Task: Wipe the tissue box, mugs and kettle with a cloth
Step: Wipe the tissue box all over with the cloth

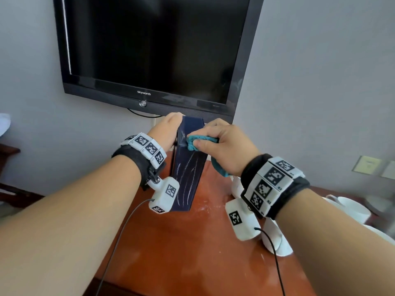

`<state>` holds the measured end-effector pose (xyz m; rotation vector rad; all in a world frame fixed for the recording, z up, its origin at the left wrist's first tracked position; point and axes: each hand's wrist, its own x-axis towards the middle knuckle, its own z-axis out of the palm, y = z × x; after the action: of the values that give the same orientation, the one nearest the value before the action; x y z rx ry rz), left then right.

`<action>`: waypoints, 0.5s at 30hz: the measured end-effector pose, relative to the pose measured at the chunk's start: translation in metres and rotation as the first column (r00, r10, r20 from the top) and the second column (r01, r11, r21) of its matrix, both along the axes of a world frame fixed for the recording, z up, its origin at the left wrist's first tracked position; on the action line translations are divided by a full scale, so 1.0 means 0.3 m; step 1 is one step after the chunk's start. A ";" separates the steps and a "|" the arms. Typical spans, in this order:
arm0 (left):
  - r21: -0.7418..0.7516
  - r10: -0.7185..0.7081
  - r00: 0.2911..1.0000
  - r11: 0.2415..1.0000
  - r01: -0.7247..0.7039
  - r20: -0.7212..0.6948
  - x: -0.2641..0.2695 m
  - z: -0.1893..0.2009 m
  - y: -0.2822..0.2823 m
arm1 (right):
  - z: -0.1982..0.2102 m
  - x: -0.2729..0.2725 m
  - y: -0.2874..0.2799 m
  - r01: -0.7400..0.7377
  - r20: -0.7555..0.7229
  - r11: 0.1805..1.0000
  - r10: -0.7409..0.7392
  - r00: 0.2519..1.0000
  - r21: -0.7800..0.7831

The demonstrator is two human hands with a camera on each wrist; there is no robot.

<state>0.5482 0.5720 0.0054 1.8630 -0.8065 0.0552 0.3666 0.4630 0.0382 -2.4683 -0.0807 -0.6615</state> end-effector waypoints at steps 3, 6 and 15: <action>-0.375 -0.190 0.936 0.925 0.069 -0.296 -0.042 -0.020 0.045 | -0.004 -0.004 0.001 -0.017 -0.006 1.000 0.017 1.000 0.004; -0.455 -0.448 0.812 0.852 0.260 -0.375 -0.059 -0.023 0.110 | 0.005 -0.003 -0.013 -0.006 -0.019 1.000 0.006 1.000 0.010; 0.371 -0.249 0.964 0.889 0.267 -0.096 -0.053 0.020 0.149 | 0.005 0.020 -0.013 -0.017 -0.004 0.999 0.017 1.000 0.031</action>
<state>0.5323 0.6167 0.0115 2.0906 -1.0864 -0.3349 0.3727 0.4590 0.0397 -2.4370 -0.0885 -0.6453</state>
